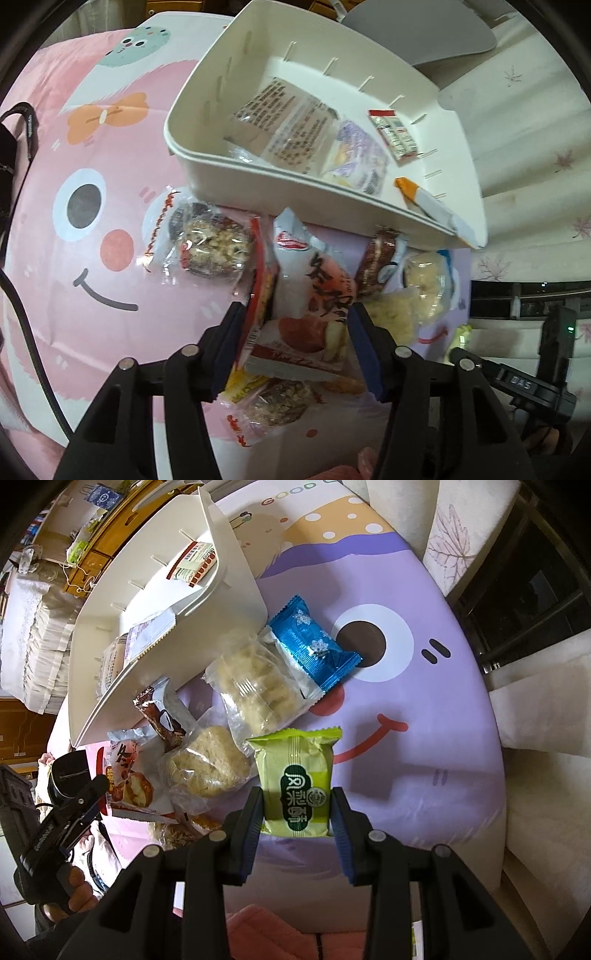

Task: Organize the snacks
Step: 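Close the left tool on the white-and-red printed pack while the right tool holds the green pack, then carry both held packs up over the white box, then open both tools to drop the packs into the white box, then withdraw both tools from the box toward the remaining snacks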

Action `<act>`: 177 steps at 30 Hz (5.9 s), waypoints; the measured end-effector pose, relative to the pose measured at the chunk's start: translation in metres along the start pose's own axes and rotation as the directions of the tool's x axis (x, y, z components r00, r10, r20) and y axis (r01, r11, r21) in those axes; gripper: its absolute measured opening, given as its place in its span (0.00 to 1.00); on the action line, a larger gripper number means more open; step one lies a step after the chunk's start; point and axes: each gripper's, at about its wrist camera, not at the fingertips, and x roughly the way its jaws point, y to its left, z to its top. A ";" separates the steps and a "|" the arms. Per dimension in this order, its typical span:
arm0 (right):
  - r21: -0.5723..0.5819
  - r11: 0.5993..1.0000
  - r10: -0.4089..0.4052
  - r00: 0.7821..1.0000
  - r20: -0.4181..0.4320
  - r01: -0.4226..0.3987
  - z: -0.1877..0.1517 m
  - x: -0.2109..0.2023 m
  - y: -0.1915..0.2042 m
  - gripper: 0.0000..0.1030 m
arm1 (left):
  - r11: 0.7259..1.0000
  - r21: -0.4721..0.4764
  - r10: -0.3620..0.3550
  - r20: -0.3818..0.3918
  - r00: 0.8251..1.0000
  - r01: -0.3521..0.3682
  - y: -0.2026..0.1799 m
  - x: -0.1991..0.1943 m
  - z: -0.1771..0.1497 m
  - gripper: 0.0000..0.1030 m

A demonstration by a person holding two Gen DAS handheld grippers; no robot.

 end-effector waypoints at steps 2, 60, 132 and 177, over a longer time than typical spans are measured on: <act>-0.001 1.000 0.000 1.000 0.001 0.000 0.000 -0.001 -0.001 0.35 | 0.999 -0.007 0.031 0.010 0.999 -0.031 0.003 0.002 0.001 0.28; -0.325 0.941 0.185 0.949 0.254 -0.097 0.060 -0.085 0.086 0.35 | 0.851 0.375 0.448 -0.156 0.880 -0.367 -0.070 0.065 0.006 0.48; -0.322 0.945 0.110 0.868 0.484 0.059 -0.093 -0.099 0.149 0.56 | 0.867 0.481 0.111 0.064 0.992 -0.128 -0.053 -0.172 0.018 0.69; -0.411 0.872 0.005 0.834 0.551 0.266 -0.208 0.048 0.156 0.64 | 0.706 0.675 0.423 -0.159 0.892 -0.215 -0.047 -0.013 0.001 0.81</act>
